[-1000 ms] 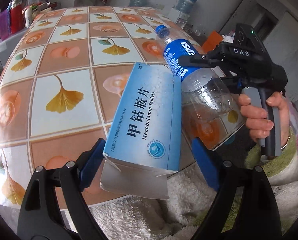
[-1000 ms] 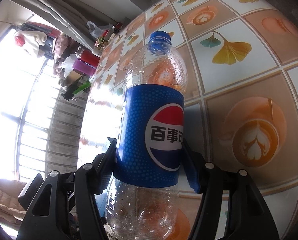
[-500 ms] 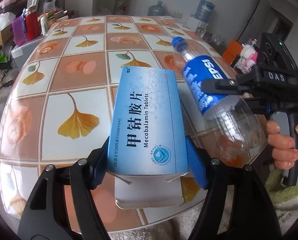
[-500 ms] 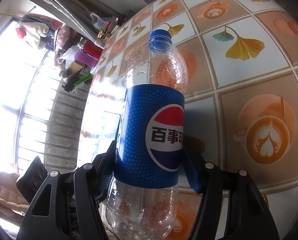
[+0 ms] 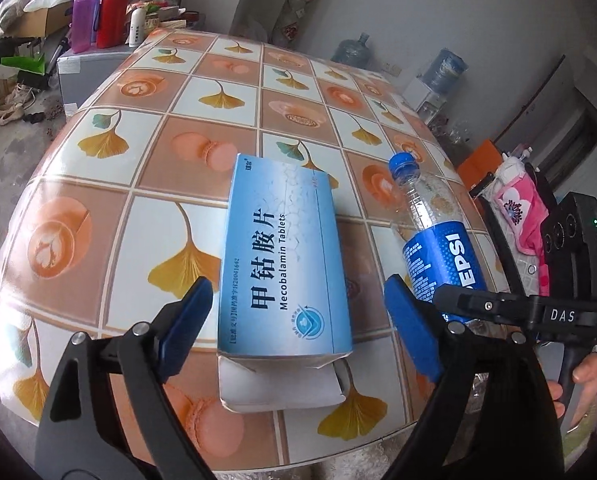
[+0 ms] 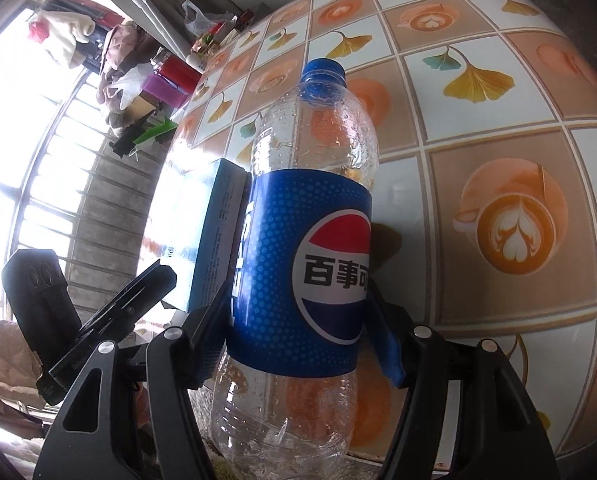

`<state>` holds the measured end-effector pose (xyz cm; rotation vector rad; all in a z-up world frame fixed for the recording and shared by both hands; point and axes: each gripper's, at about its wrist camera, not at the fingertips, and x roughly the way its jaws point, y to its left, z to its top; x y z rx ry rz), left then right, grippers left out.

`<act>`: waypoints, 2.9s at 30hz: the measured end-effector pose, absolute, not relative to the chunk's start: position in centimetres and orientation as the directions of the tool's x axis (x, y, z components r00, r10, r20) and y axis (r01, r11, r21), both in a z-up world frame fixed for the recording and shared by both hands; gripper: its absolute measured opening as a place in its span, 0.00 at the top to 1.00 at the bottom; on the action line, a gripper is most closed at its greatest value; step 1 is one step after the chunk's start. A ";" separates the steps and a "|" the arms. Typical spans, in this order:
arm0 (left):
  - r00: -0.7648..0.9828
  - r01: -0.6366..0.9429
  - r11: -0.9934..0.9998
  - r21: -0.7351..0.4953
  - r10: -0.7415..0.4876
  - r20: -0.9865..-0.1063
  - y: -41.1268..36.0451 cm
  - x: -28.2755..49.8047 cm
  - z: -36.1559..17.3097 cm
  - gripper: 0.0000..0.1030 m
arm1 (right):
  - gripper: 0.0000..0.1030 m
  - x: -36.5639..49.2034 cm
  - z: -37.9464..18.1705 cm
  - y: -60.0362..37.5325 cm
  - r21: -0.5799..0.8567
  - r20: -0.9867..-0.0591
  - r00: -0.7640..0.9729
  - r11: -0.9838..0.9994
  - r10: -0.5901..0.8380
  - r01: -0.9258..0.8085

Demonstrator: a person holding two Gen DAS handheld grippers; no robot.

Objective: Collect trash

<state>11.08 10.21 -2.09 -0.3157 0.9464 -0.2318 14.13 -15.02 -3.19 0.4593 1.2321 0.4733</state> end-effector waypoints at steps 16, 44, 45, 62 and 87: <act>0.548 0.048 0.955 -0.292 -0.270 -0.791 9.7 13.1 -3.6 0.24 | 0.33 14.7 -2.9 -12.1 0.398 -0.846 0.319 0.904 0.428 -0.157; 0.608 0.069 0.954 -0.293 -0.273 -0.745 9.6 11.4 -1.6 0.35 | 0.43 12.9 -1.1 -13.2 0.368 -0.822 0.427 0.923 0.378 -0.108; 0.612 0.074 0.952 -0.296 -0.278 -0.741 9.5 11.2 -1.3 0.35 | 0.43 12.8 -1.0 -13.3 0.371 -0.819 0.431 0.923 0.379 -0.106; 0.634 0.246 0.920 -0.304 -0.391 -0.668 4.7 8.2 3.6 0.35 | 0.43 7.6 3.0 -18.2 0.406 -0.753 0.552 0.913 0.359 -0.040; 0.239 0.688 0.624 -0.370 -0.676 -0.697 -22.8 9.6 6.4 0.35 | 0.43 -7.3 1.8 -42.2 0.477 -0.723 0.689 0.759 0.052 0.443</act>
